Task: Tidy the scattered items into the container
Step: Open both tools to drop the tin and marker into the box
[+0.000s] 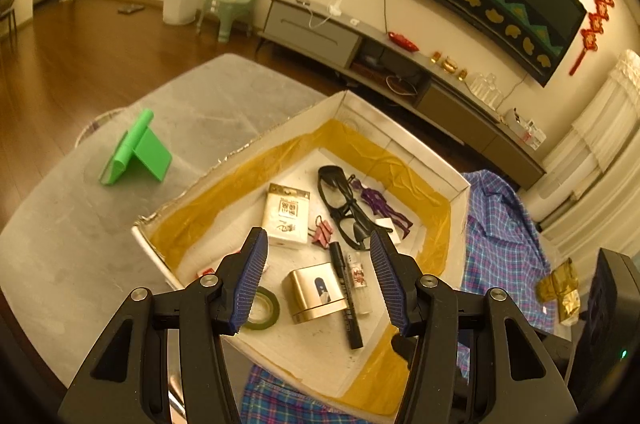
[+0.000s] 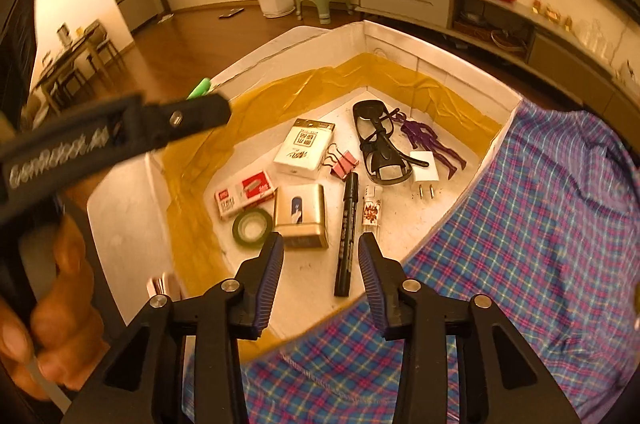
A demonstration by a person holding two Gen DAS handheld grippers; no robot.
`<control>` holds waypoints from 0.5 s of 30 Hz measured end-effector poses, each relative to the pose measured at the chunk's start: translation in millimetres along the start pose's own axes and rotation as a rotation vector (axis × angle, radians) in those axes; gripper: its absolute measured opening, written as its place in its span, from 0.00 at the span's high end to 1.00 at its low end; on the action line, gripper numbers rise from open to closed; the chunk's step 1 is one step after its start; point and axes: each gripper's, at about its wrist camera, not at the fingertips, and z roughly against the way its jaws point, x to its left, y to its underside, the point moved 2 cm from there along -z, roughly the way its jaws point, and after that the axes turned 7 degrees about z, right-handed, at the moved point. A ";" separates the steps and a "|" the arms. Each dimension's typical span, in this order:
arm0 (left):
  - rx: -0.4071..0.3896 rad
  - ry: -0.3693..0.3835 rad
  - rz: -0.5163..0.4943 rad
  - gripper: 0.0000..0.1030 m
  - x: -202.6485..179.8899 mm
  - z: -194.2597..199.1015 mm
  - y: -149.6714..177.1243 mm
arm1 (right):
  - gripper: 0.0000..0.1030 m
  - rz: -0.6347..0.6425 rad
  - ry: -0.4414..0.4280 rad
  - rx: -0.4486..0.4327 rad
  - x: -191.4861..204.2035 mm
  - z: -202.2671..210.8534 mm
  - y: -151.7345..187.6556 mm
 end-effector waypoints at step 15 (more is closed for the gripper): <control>-0.110 0.002 -0.061 0.40 0.0 42.6 5.6 | 0.49 0.130 0.050 -0.013 49.9 33.5 27.9</control>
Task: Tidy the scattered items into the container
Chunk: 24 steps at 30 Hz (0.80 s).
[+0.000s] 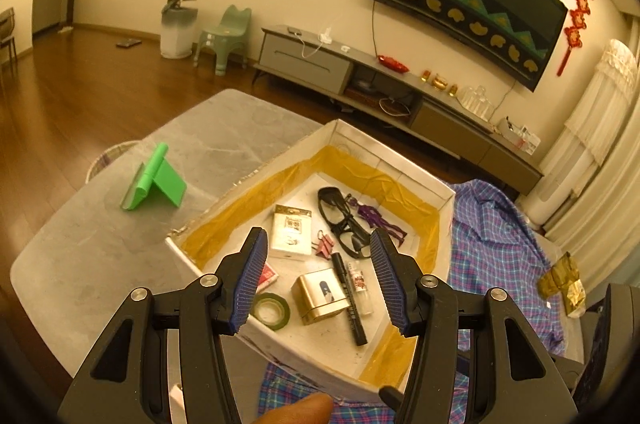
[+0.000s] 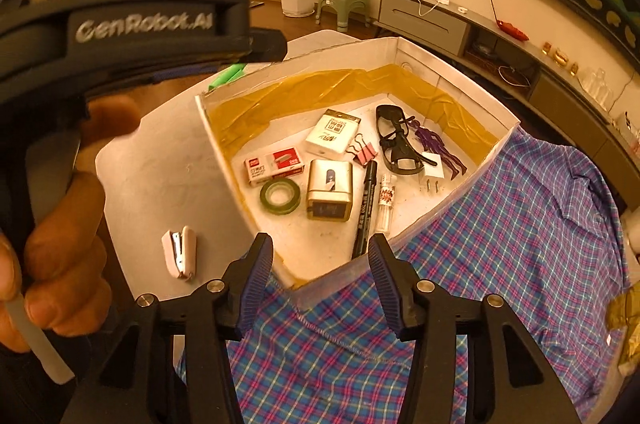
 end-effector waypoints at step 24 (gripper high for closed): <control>-0.057 0.023 -0.005 0.26 11.2 22.3 10.4 | 0.48 -0.019 -0.019 0.040 26.7 -7.0 29.3</control>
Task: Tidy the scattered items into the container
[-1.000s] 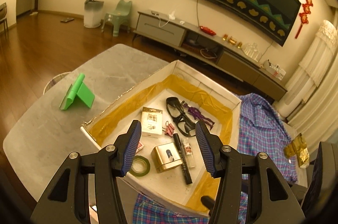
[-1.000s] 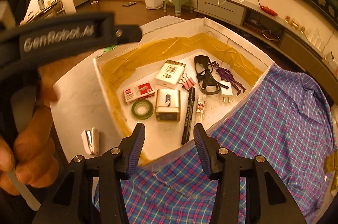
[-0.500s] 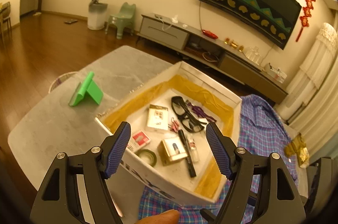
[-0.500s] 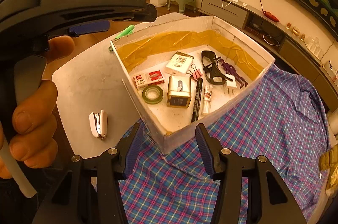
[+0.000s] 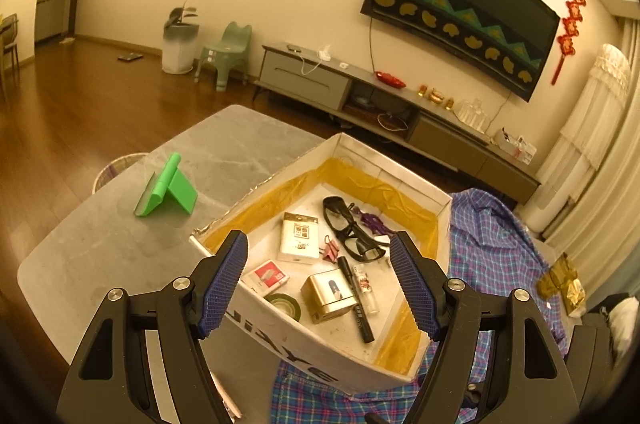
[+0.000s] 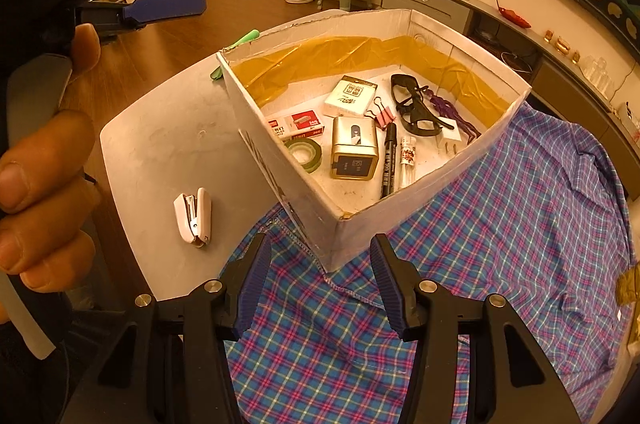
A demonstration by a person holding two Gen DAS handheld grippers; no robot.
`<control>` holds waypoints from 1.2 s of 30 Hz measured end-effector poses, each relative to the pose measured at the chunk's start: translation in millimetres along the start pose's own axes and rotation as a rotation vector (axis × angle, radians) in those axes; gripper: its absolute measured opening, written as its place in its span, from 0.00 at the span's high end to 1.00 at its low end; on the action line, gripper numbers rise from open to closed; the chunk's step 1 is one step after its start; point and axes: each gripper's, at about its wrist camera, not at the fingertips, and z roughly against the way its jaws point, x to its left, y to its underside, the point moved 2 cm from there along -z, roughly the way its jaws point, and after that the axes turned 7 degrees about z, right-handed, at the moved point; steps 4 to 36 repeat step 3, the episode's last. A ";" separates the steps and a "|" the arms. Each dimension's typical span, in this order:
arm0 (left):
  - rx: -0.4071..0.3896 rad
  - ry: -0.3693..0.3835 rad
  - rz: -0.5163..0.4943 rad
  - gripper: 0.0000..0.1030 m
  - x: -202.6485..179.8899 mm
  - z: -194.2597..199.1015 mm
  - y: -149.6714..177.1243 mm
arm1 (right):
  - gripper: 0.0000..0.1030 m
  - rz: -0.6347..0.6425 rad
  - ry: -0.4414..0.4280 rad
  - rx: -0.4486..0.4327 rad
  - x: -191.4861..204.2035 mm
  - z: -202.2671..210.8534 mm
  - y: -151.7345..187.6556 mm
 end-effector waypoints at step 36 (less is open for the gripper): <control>0.008 0.000 -0.005 0.26 0.2 -2.0 -0.2 | 0.48 0.003 -0.005 -0.009 2.4 2.1 -1.7</control>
